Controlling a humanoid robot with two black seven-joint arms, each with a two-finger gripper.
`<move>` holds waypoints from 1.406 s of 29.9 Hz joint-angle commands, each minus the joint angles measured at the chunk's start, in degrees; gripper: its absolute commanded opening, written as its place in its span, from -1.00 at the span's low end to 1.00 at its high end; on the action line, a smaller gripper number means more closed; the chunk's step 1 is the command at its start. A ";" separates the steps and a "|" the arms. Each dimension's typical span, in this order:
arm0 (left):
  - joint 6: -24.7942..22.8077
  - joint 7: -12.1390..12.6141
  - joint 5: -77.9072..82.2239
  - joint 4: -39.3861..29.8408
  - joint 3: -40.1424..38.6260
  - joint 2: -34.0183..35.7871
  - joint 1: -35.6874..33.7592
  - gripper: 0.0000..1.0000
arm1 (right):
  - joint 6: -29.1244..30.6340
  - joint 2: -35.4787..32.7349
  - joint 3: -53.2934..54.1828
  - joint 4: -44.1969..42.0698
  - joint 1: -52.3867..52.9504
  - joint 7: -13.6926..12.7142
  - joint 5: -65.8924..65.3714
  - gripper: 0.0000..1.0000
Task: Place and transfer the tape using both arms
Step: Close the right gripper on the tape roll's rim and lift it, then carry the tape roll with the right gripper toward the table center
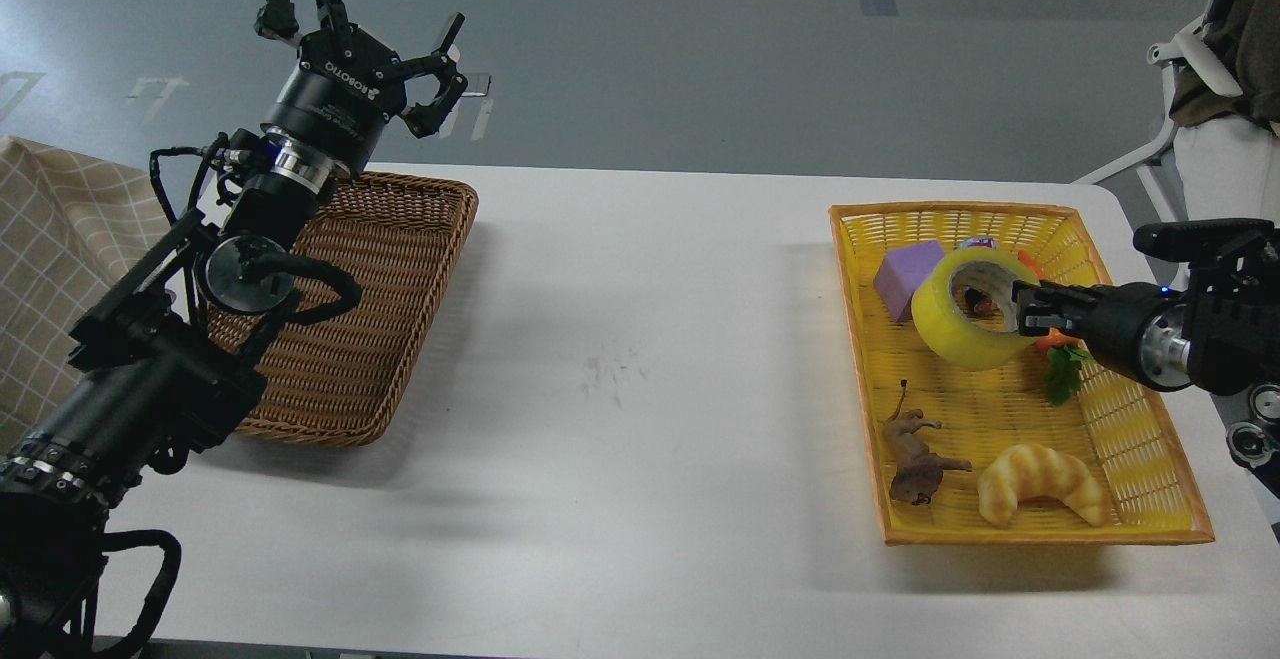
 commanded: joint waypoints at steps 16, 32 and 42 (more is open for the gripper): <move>0.00 -0.01 0.00 -0.08 -1.22 2.52 0.09 0.96 | -0.01 6.28 -2.59 2.95 15.17 0.12 2.37 -1.00; 0.00 -0.01 0.00 -0.26 -1.22 2.16 0.09 0.96 | -0.01 23.07 -16.75 -5.75 20.28 -0.15 -1.41 -1.00; 0.00 -0.01 0.00 -0.26 -1.22 2.08 0.00 0.96 | -0.01 31.94 -23.17 -13.83 21.95 -0.24 -1.76 -1.00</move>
